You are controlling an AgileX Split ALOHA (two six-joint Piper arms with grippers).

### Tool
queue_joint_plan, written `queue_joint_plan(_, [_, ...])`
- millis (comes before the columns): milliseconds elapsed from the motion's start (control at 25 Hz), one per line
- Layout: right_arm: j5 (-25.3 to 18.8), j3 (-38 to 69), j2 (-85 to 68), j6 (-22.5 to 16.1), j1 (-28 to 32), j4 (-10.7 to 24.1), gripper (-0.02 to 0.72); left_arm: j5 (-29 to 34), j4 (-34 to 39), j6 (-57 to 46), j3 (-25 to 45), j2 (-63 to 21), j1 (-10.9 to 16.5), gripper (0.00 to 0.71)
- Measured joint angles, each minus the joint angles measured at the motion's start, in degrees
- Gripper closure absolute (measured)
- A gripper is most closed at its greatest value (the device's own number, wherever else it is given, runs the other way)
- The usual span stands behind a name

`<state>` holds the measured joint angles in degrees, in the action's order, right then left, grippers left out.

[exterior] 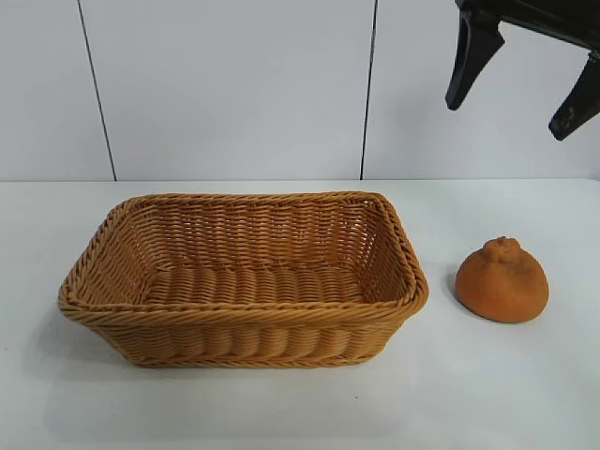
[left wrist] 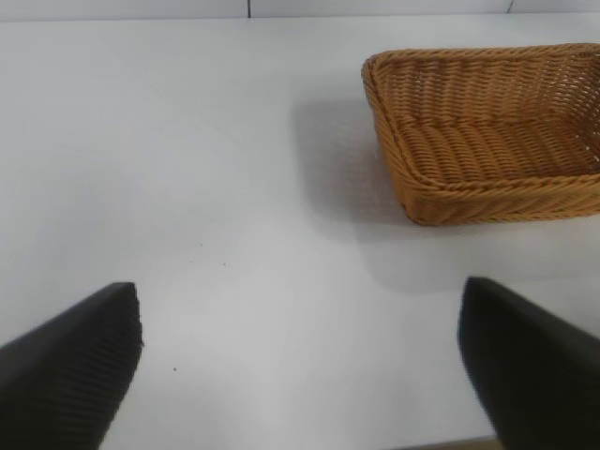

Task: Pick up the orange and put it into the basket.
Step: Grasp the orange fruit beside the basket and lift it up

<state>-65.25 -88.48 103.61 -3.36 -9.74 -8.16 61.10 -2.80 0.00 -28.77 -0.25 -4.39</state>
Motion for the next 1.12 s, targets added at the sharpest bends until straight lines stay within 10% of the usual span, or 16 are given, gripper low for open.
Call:
queue_joint_plan(960, [-4.57, -6.30, 26.12, -0.92, 3.17, 4.53, 0.026, 0.00, 0.00, 0.00, 0.00, 0.00, 0.00, 0.062])
queue_joint_plan(1120, [-4.57, -6.26, 26.47, -1.76, 3.17, 7.00, 0.239, 0.00, 0.00, 0.00, 0.00, 0.00, 0.00, 0.062])
